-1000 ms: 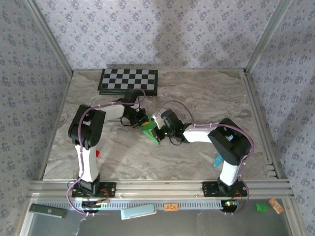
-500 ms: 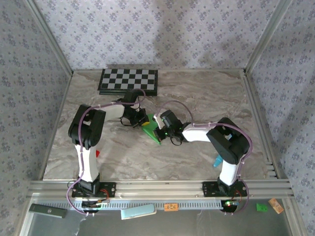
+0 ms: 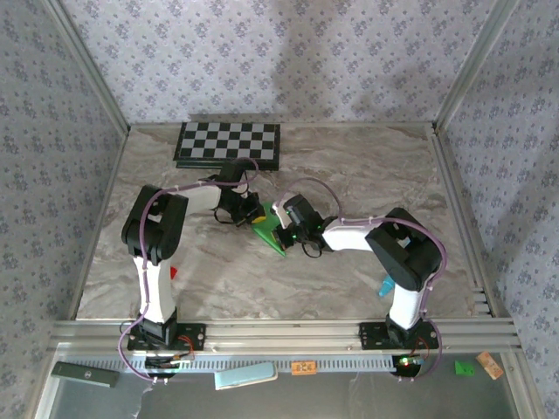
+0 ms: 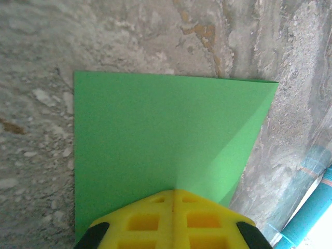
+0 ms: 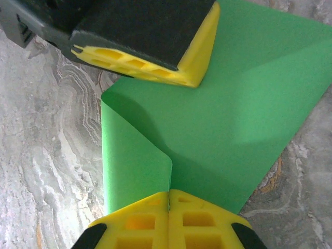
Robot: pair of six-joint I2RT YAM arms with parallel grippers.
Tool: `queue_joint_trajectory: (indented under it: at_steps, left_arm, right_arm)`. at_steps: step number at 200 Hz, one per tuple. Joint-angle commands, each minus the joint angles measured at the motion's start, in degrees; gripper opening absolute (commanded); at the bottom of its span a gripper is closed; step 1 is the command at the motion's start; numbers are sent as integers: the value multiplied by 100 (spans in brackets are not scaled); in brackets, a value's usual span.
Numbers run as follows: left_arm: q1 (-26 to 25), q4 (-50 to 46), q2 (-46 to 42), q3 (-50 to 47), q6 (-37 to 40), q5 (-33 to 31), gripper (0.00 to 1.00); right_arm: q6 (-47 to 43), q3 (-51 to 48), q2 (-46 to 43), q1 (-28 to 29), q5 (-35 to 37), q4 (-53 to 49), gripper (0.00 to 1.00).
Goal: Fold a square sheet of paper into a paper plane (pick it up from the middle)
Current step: Third fold the triangle at the center of the table.
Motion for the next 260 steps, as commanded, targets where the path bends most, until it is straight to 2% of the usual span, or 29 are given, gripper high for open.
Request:
queue_joint_trajectory:
  at_steps: [1, 167, 183, 216, 260]
  left_arm:
    - [-59, -196, 246, 22, 33, -79, 1]
    - [-52, -245, 71, 137, 61, -61, 1]
    - [-43, -292, -114, 273, 46, -73, 4]
    - [49, -3, -697, 144, -429, -298, 25]
    - [68, 854, -1322, -670, -1174, -231, 29]
  right_arm:
    - [59, 167, 129, -26, 87, -200, 0]
    - [85, 298, 322, -14, 271, -568, 0]
    - [78, 308, 339, -6, 294, -644, 0]
    - [85, 314, 367, -12, 308, -680, 0]
    - [103, 353, 412, -6, 291, -696, 0]
